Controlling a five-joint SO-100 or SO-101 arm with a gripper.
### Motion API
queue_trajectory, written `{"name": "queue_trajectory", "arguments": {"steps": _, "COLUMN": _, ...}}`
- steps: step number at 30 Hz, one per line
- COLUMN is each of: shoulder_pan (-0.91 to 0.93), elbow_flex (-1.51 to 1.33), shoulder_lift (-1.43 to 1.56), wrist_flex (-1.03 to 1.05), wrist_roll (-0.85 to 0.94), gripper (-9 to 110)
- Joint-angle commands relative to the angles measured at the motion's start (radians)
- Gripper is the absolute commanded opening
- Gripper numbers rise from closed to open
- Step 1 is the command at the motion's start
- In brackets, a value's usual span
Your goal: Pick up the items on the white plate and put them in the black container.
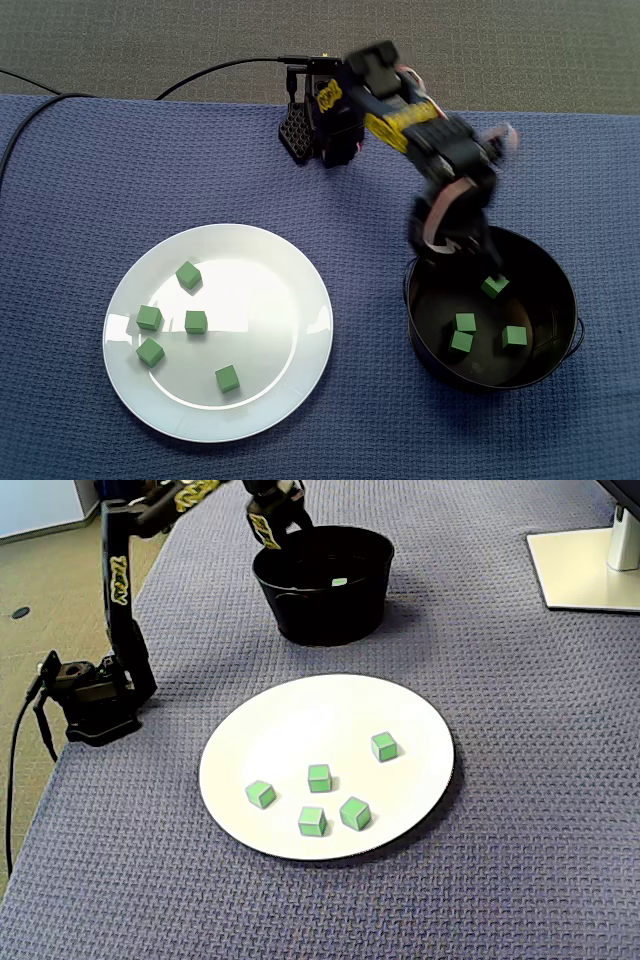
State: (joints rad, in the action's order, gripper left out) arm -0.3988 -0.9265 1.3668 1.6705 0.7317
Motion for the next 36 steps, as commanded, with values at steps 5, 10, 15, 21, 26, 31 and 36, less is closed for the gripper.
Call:
{"name": "queue_trajectory", "arguments": {"steps": 5, "shoulder_pan": 0.597, "elbow_flex": -0.101, "shoulder_lift": 0.331, "wrist_flex": 0.071, "wrist_roll": 0.216, "gripper": 40}}
{"name": "queue_trajectory", "arguments": {"steps": 10, "shoulder_pan": 0.917, "elbow_flex": -0.328, "shoulder_lift": 0.322, "wrist_flex": -0.107, "wrist_roll": 0.247, "gripper": 39}}
{"name": "queue_trajectory", "arguments": {"steps": 15, "shoulder_pan": 1.078, "elbow_flex": -0.545, "shoulder_lift": 0.284, "wrist_flex": -0.291, "wrist_roll": 0.322, "gripper": 39}}
{"name": "queue_trajectory", "arguments": {"steps": 21, "shoulder_pan": 1.190, "elbow_flex": -0.549, "shoulder_lift": 0.236, "wrist_flex": -0.330, "wrist_roll": 0.383, "gripper": 42}}
{"name": "queue_trajectory", "arguments": {"steps": 26, "shoulder_pan": 1.244, "elbow_flex": -0.565, "shoulder_lift": 0.184, "wrist_flex": -0.425, "wrist_roll": 0.423, "gripper": 44}}
{"name": "queue_trajectory", "arguments": {"steps": 31, "shoulder_pan": 1.253, "elbow_flex": -0.505, "shoulder_lift": 0.078, "wrist_flex": -0.425, "wrist_roll": 0.459, "gripper": 44}}
{"name": "queue_trajectory", "arguments": {"steps": 36, "shoulder_pan": 1.235, "elbow_flex": -0.453, "shoulder_lift": -0.018, "wrist_flex": -0.425, "wrist_roll": 0.574, "gripper": 40}}
